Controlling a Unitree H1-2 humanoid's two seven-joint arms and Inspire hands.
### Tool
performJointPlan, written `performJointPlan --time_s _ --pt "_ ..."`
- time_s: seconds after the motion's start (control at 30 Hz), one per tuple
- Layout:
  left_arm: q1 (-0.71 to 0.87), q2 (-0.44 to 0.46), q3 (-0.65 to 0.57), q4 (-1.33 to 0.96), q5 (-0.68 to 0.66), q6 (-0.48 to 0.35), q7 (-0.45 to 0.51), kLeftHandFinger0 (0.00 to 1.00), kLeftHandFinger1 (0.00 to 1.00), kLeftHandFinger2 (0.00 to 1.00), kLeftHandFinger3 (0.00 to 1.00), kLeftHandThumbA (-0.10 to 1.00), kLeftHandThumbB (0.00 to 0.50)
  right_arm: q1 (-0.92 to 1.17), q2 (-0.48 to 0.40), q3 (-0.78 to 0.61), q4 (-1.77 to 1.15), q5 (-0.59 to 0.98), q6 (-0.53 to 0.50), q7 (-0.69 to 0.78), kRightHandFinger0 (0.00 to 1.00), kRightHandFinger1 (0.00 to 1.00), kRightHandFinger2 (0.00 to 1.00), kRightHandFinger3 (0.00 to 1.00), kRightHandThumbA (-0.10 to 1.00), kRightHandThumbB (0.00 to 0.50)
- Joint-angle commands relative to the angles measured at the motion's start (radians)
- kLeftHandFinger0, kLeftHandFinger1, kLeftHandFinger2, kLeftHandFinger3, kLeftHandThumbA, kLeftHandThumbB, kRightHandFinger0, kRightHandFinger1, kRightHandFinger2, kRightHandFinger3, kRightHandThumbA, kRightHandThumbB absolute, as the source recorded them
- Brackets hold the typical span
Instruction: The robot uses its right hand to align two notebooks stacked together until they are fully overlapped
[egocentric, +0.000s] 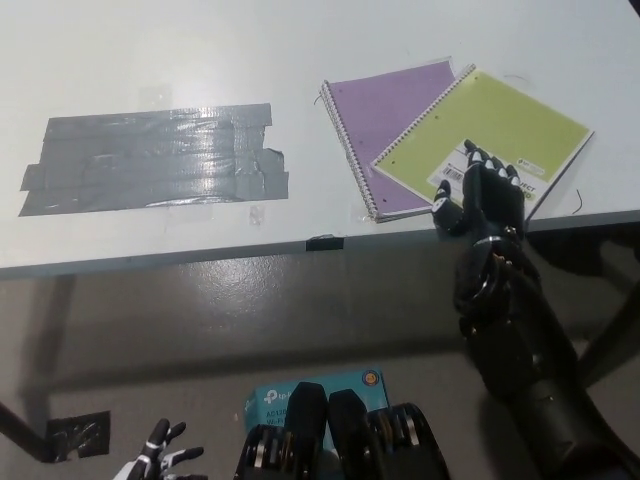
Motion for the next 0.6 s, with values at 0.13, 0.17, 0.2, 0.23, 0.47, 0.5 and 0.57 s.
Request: performJointPlan --time_s 0.13,0.17,0.2,0.23,0.47,0.5,0.57 --pt "0.001 0.023 0.011 -0.014 -0.023 -0.028 -0.06 0.74 0.75 0.9 1.0 1.0 0.5 0.089 -0.05 0.103 -0.025 0.112 -0.025 0.259 1.0 1.0 1.0 1.0 1.0 0.359" --pt "0.002 0.021 0.013 -0.016 -0.027 -0.024 -0.06 0.68 0.73 0.91 1.0 1.0 0.5 0.091 -0.078 0.152 -0.046 0.091 -0.052 0.298 1.0 1.0 1.0 1.0 1.0 0.34" --pt "0.002 0.02 0.014 -0.016 -0.028 -0.023 -0.06 0.68 0.73 0.91 1.0 1.0 0.5 0.091 -0.084 0.163 -0.051 0.093 -0.051 0.305 1.0 1.0 1.0 1.0 1.0 0.338" --pt "0.002 0.021 0.017 -0.017 -0.04 -0.023 -0.068 0.68 0.74 0.93 1.0 1.0 0.5 0.096 -0.119 0.214 -0.085 0.074 -0.08 0.35 1.0 1.0 1.0 1.0 1.0 0.333" --pt "-0.01 0.036 0.018 -0.013 -0.037 -0.016 -0.074 0.66 0.74 0.92 1.0 1.0 0.5 0.074 -0.251 0.4 -0.1 0.014 -0.219 0.42 1.0 1.0 1.0 1.0 1.0 0.397" --pt "-0.006 0.038 0.017 -0.013 -0.031 -0.025 -0.073 0.68 0.75 0.91 1.0 1.0 0.5 0.07 -0.29 0.448 -0.094 -0.018 -0.267 0.423 1.0 1.0 1.0 1.0 1.0 0.407" --pt "0.001 0.041 0.02 -0.014 -0.033 -0.025 -0.076 0.69 0.76 0.91 1.0 1.0 0.5 0.066 -0.313 0.486 -0.091 -0.025 -0.276 0.424 1.0 1.0 1.0 1.0 1.0 0.415"
